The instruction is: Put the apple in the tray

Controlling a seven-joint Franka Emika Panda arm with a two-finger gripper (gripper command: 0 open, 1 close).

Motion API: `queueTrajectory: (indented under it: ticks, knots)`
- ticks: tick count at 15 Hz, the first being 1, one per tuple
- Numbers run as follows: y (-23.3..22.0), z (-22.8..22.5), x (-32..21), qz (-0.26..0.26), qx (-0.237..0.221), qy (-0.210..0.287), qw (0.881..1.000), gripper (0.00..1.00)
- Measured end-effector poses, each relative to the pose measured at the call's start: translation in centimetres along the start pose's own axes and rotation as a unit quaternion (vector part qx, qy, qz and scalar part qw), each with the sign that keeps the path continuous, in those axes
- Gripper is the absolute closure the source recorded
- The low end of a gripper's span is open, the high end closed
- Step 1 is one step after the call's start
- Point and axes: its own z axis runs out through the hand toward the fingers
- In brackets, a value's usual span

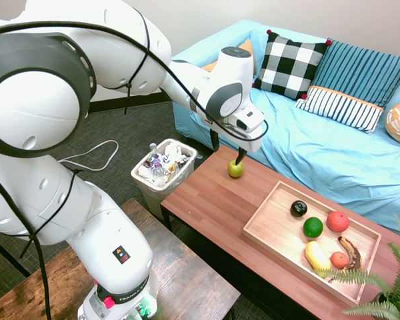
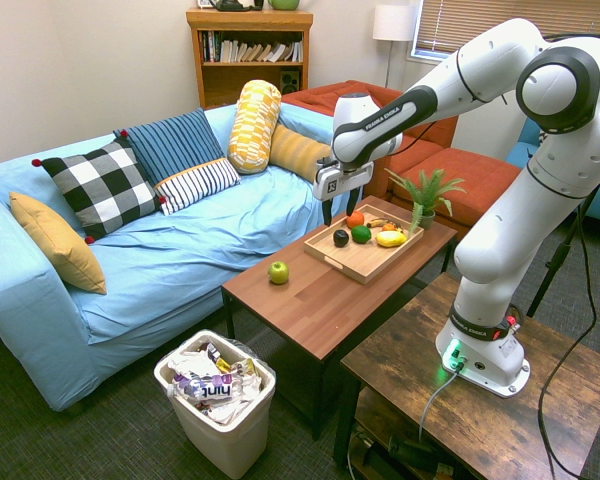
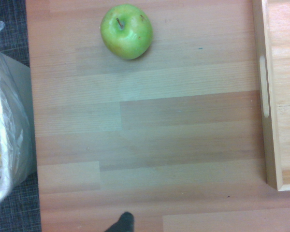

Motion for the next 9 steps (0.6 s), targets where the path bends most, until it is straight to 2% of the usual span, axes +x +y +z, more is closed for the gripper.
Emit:
queueTrajectory:
  ticks: [5,9]
  knots:
    - [-1.5,1.2,-0.1,0.011,0.001,0.013,1.0,0.0]
    - [-6.7,5.2,0.3,0.022,0.006,0.042,0.999,0.0]
